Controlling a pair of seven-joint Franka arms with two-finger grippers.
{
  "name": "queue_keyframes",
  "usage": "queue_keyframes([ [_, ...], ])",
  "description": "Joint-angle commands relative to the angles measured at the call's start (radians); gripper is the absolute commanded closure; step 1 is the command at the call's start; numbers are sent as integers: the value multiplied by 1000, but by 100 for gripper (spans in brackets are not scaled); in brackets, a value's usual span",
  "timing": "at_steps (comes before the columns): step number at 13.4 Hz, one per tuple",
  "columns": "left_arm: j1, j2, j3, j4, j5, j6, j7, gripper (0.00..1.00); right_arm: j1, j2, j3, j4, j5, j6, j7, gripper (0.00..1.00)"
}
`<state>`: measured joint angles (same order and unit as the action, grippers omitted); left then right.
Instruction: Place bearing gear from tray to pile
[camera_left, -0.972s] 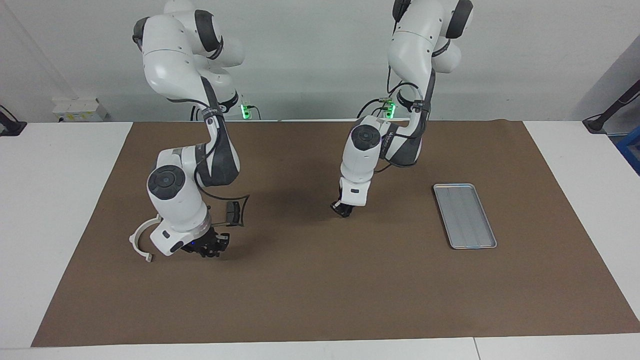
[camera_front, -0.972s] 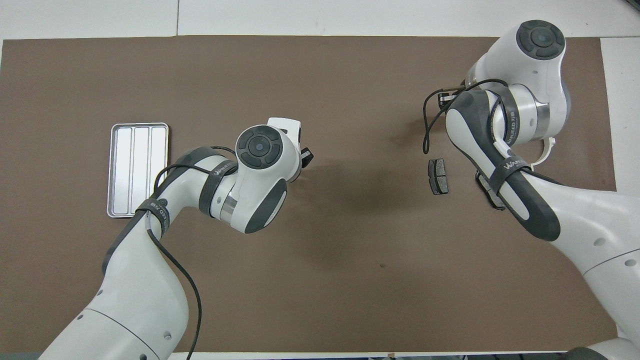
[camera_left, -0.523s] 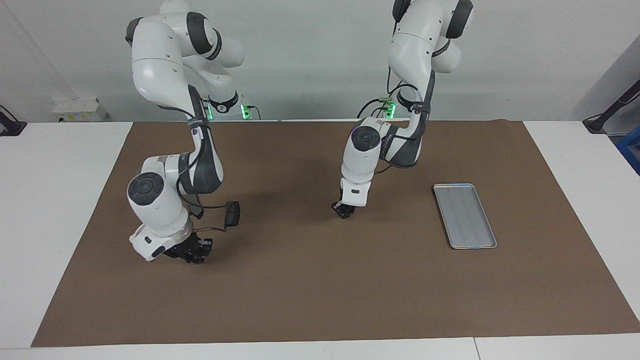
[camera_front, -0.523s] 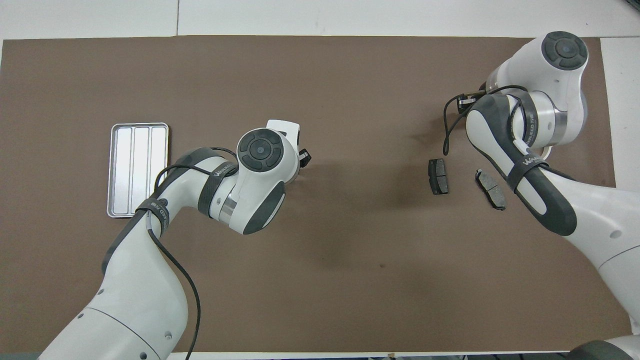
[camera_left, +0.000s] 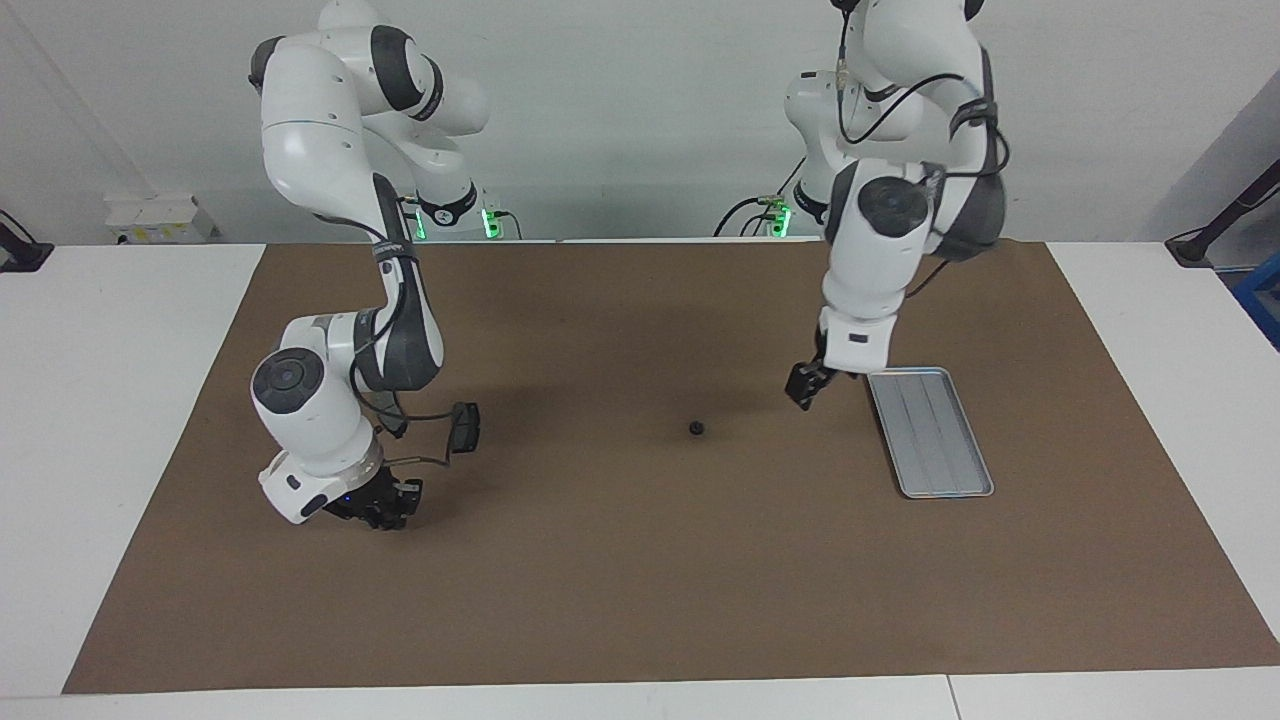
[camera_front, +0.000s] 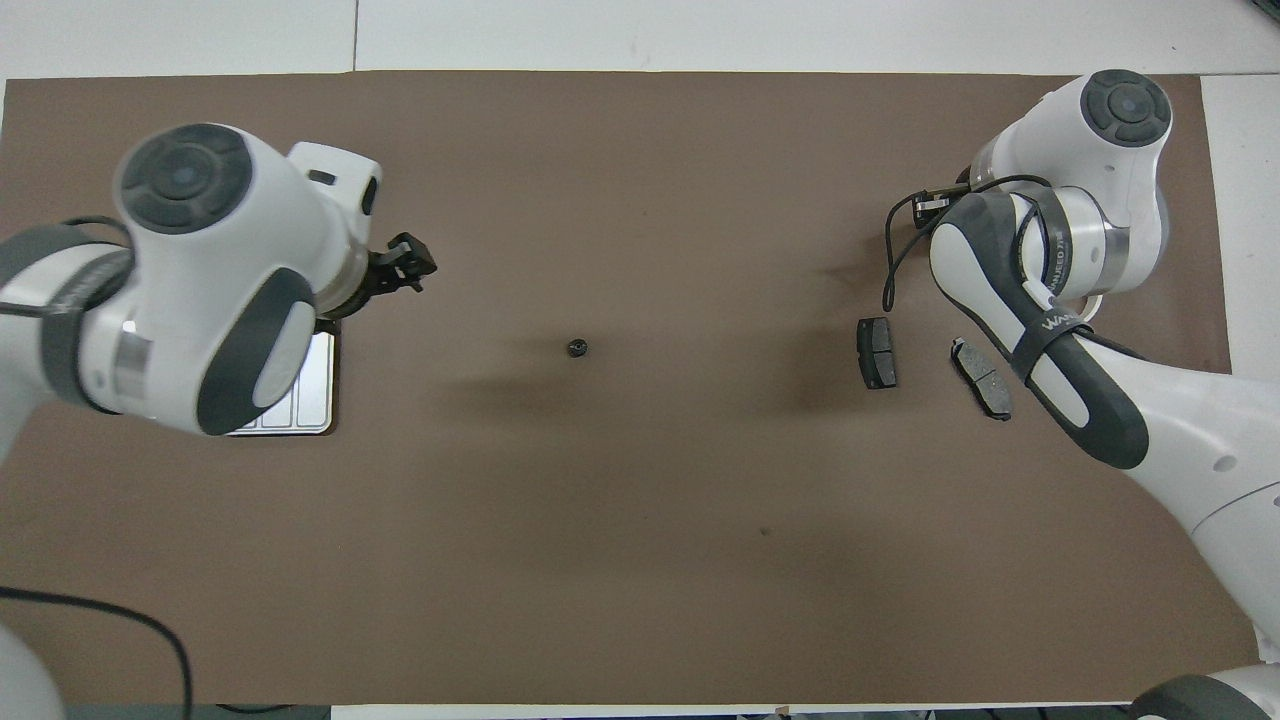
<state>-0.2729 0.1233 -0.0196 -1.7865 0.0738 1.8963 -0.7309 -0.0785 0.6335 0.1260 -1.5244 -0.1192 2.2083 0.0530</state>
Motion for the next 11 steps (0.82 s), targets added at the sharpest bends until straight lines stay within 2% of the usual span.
queue_keyframes([
  [1,76,-126,-5,-43,-19,-115,173,0,-20,6,15,-13,0,31,-22,100],
  [3,159,-189,-5,-48,-46,-190,305,0,-18,6,17,-13,1,33,-19,100],
  [5,207,-215,-3,-50,-57,-238,398,0,-14,8,15,-14,3,33,-13,100],
  [6,231,-218,-6,-50,-57,-243,416,0,-11,8,15,-14,3,33,-10,89],
  [7,247,-217,-14,-48,-60,-240,430,0,-7,8,15,-16,3,33,-4,39],
  [8,256,-217,-23,-48,-63,-237,435,0,-7,8,15,-17,1,33,-1,0],
  [11,342,-199,-83,-33,-63,-192,528,0,0,-6,15,-14,-13,22,-2,0],
])
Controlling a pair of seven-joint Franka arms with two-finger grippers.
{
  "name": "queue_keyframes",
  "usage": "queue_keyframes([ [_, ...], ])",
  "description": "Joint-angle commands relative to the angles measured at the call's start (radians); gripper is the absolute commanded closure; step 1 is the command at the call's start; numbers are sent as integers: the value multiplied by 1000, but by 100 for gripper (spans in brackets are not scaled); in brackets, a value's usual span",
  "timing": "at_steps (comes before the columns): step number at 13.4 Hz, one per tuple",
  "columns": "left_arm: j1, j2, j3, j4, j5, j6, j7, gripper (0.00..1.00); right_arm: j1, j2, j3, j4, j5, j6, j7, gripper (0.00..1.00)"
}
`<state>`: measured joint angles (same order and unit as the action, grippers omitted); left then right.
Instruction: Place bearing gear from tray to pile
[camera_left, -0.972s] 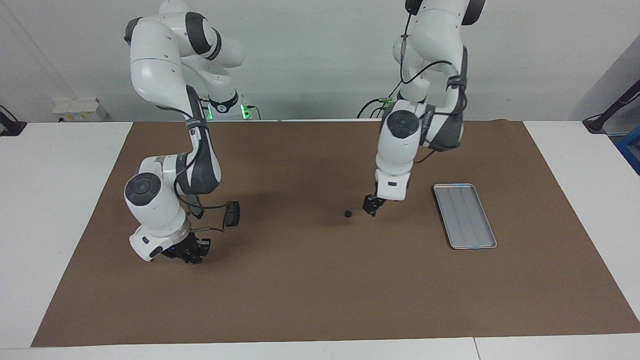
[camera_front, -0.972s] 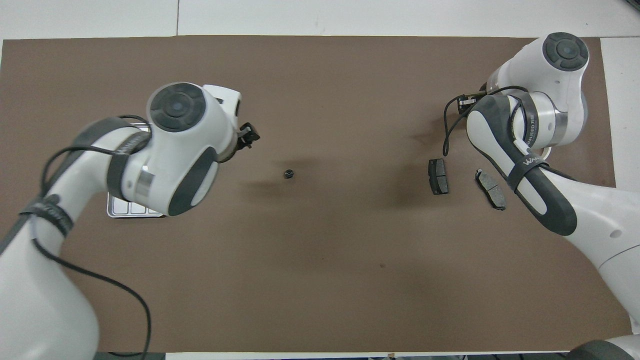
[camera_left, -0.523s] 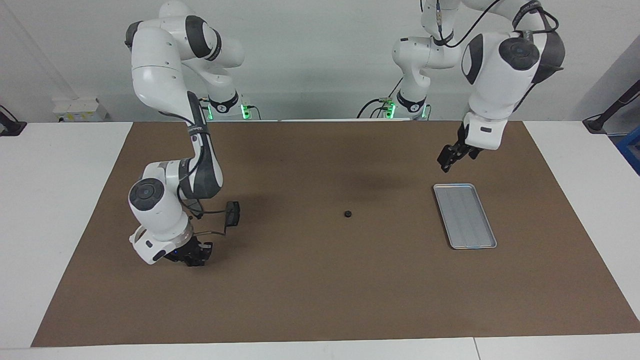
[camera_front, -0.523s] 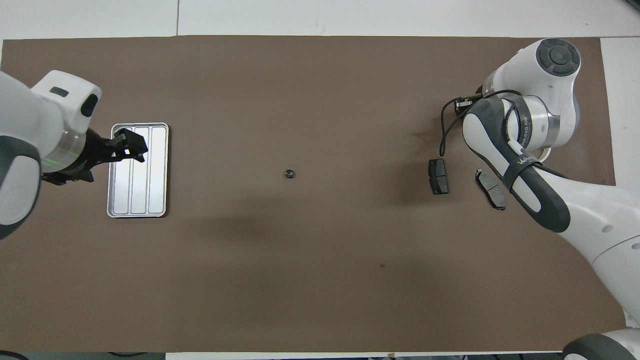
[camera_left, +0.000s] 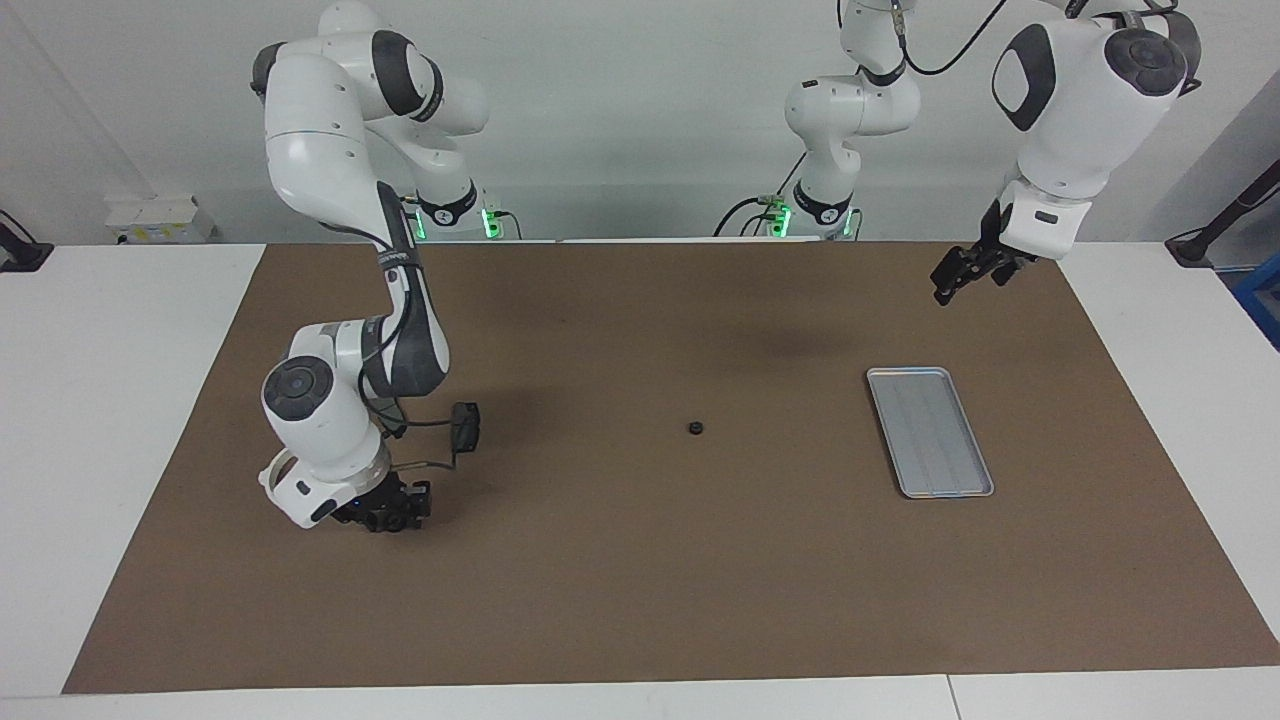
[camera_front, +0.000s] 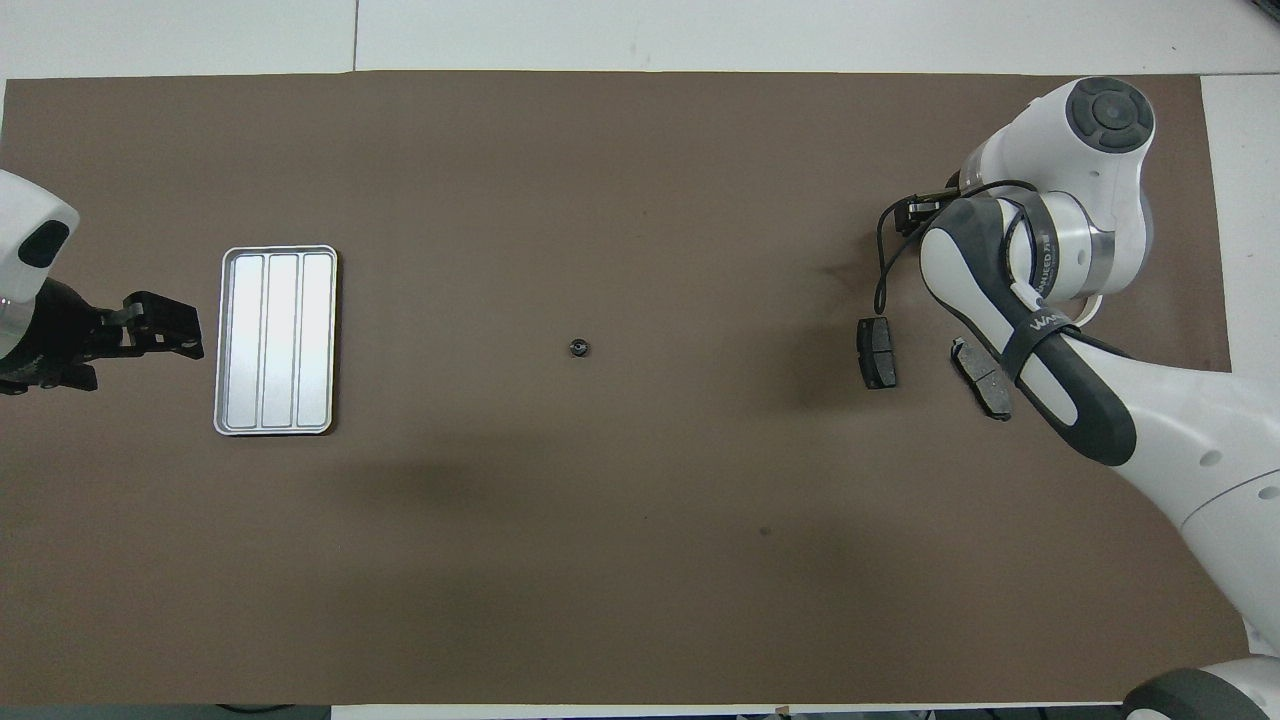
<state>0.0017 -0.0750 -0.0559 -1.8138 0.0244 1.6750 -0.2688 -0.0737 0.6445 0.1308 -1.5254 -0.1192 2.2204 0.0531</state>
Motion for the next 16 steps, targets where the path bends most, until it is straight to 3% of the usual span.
queue_keyframes([
  [1,89,14,-73,28,-14,16,69,0,0,-38,9,-10,-19,-10,-4,0],
  [5,100,81,-105,68,-4,2,77,0,102,-190,10,1,-50,-212,42,0],
  [8,103,26,-97,73,-26,-46,88,0,272,-235,18,24,-40,-310,406,0],
  [11,92,5,-91,53,-26,-52,121,0,412,-233,30,28,19,-288,725,0],
  [16,89,0,-91,40,-26,-64,117,0,624,-174,32,28,23,-211,994,0],
])
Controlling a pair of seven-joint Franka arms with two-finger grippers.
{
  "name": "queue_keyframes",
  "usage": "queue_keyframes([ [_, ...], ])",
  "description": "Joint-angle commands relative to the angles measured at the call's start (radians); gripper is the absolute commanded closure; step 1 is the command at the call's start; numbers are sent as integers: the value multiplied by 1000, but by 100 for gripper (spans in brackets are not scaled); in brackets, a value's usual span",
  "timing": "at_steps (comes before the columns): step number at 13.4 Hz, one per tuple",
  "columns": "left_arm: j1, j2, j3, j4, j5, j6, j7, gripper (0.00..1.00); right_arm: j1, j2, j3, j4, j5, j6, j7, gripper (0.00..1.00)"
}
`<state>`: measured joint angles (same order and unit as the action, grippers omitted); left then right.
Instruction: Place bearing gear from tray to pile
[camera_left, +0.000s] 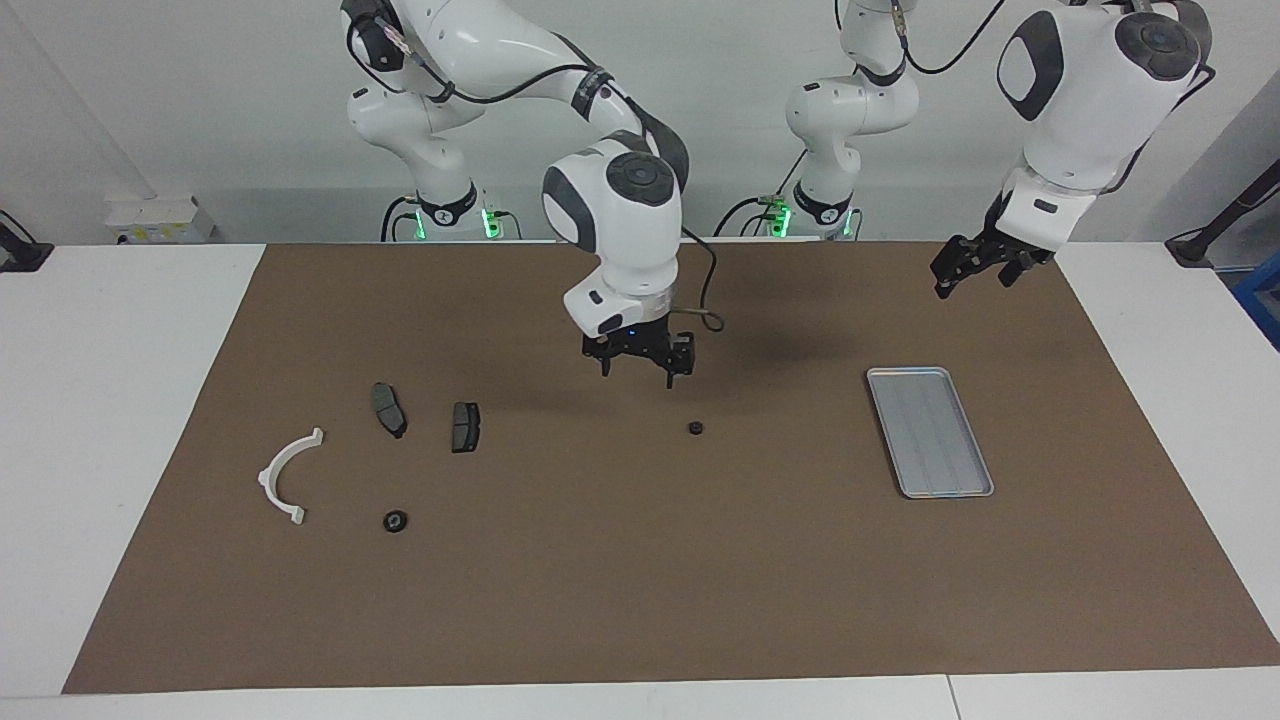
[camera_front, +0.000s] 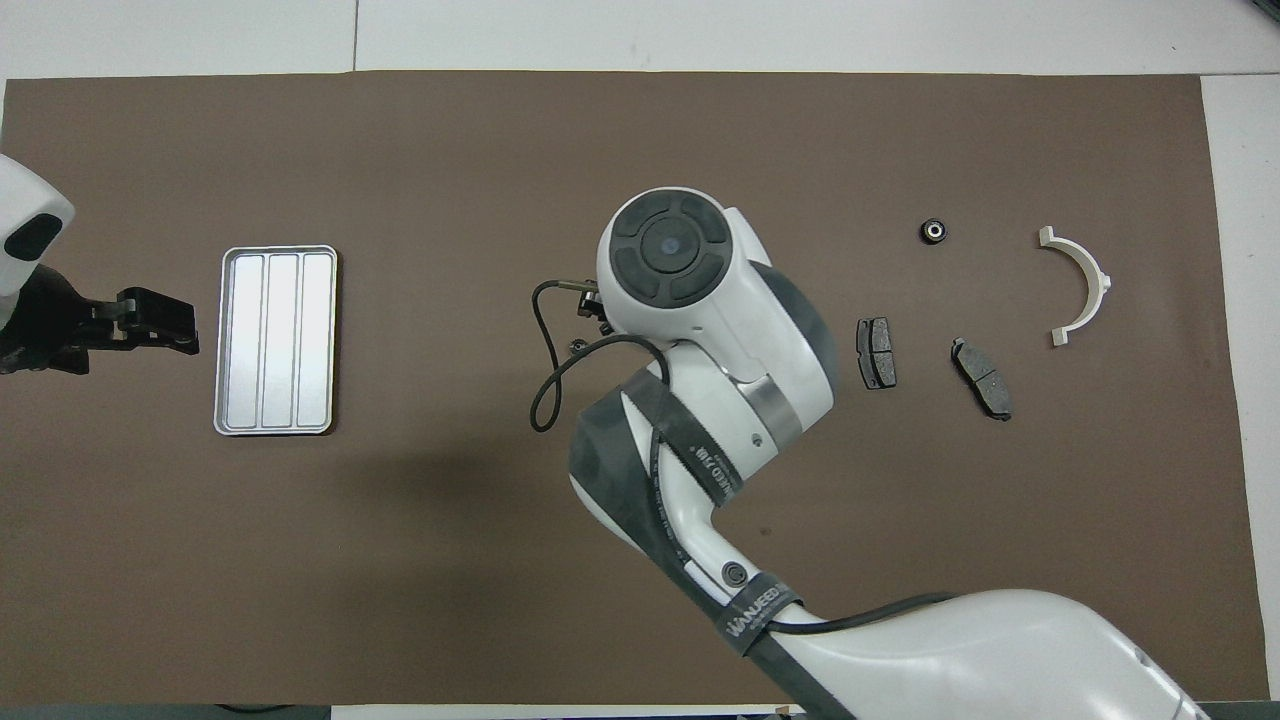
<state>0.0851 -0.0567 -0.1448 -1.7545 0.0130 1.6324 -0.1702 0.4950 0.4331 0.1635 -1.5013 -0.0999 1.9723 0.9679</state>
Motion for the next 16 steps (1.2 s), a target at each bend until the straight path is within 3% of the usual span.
queue_keyframes([
  [1,7,-29,-2,-14,-15,-38,26,0,77,65,-1,4,-3,72,113,0],
  [8,2,-49,-5,4,-15,-49,18,0,93,174,-2,-19,-3,203,127,0],
  [16,2,-51,-7,4,-15,-49,17,0,60,194,-4,-83,-32,298,115,0],
])
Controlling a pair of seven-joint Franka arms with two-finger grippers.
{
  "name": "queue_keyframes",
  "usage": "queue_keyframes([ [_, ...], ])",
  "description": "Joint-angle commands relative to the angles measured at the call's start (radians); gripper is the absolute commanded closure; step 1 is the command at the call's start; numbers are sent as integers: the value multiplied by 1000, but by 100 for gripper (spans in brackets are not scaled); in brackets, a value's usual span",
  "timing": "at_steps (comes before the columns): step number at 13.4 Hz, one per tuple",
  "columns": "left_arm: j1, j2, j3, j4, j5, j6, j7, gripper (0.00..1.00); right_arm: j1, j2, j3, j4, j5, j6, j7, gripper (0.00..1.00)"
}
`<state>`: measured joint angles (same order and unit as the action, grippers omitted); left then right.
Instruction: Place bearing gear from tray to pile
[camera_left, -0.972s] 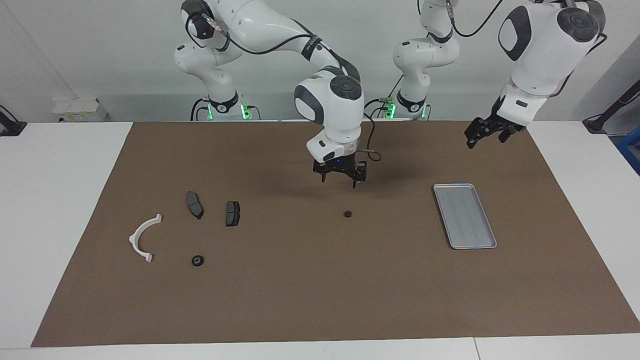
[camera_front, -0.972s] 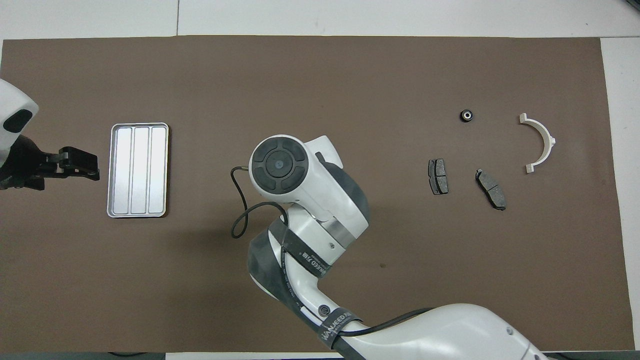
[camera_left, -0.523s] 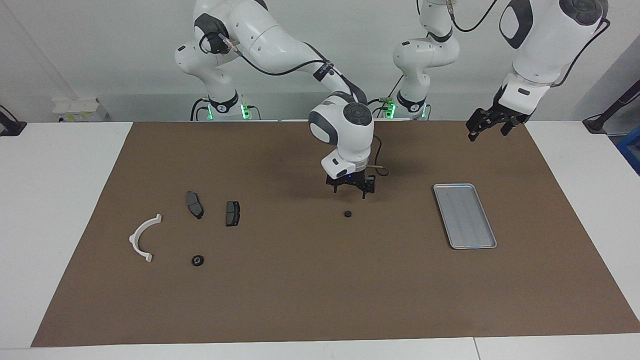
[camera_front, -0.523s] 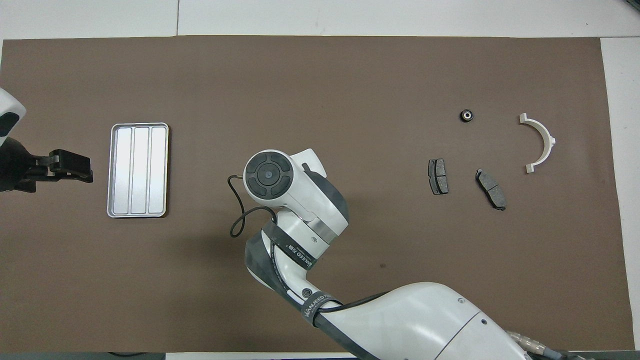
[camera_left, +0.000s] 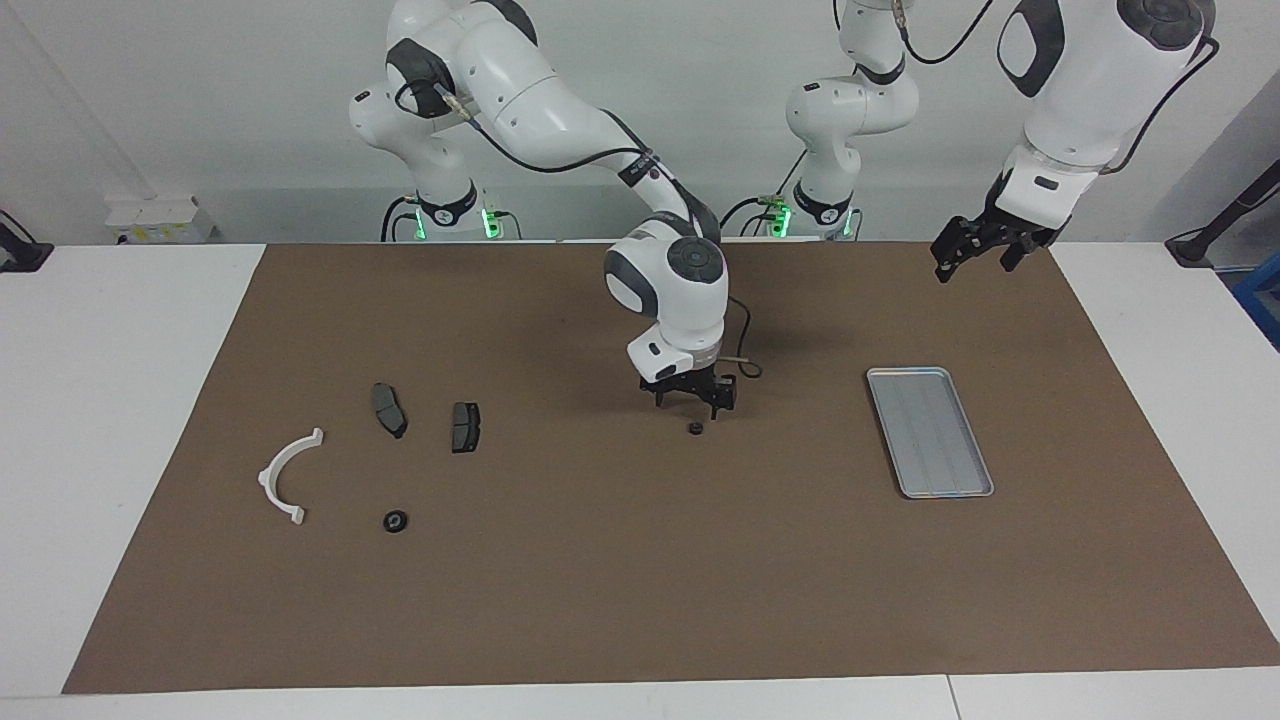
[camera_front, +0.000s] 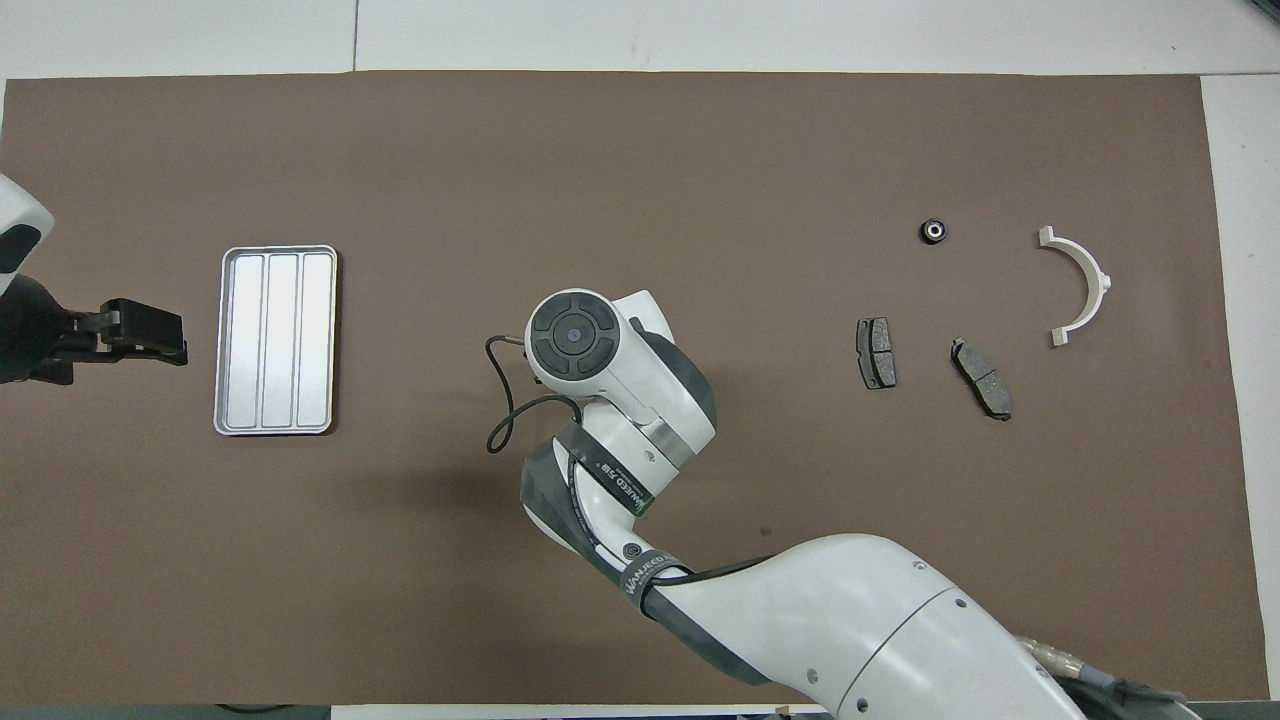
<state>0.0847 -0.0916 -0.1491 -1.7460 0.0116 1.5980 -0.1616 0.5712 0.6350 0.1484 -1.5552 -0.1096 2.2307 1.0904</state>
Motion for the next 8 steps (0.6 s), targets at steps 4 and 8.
queue_keyframes([
  [4,6,-16,-1,-6,-13,-15,8,0,-20,20,10,24,-27,24,-10,1],
  [8,4,-14,-1,-6,-13,-15,8,0,-14,61,8,35,-28,33,-7,3],
])
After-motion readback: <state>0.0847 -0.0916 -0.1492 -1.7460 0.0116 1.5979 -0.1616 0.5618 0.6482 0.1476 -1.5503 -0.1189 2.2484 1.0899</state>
